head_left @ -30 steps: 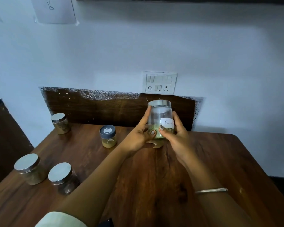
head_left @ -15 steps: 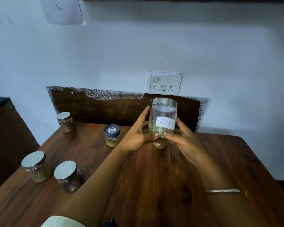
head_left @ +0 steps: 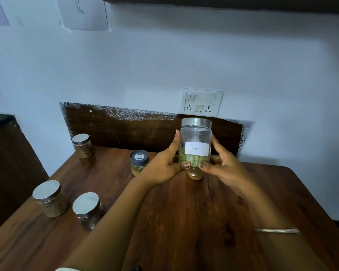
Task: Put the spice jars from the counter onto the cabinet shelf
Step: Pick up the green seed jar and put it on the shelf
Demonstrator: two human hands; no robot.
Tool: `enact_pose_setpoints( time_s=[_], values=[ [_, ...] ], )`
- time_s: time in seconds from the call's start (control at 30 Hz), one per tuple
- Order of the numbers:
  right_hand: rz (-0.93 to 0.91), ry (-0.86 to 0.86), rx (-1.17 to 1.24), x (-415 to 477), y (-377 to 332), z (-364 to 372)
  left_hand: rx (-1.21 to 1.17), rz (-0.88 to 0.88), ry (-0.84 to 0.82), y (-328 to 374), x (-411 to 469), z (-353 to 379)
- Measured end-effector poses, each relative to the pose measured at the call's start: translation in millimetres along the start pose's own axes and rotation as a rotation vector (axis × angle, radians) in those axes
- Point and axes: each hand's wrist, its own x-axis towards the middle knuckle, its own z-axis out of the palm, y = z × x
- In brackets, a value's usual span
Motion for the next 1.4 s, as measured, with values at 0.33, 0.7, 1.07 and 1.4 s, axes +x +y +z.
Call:
enact_pose_setpoints(
  time_s=[0.33, 0.7, 1.07, 1.4],
  values=[
    [-0.095, -0.045, -0.175, 21.0, -44.4, 33.8, 0.317, 0.177, 0.027, 8.2, -6.6, -63.7],
    [-0.242, 0.045, -0.281, 60.2, -109.9, 47.7, 0.365, 0.352, 0.067, 34.6, 18.1, -134.7],
    [-0.559, 0.330, -0.410, 167.5, -226.3, -35.7, 0.435, 0.515, 0.328, 136.5, 153.5, -204.7],
    [-0.714, 0.477, -0.486, 245.0, -290.1, -93.9, 0.500, 0.589, 0.514, 187.9, 254.9, -232.2]
  ],
)
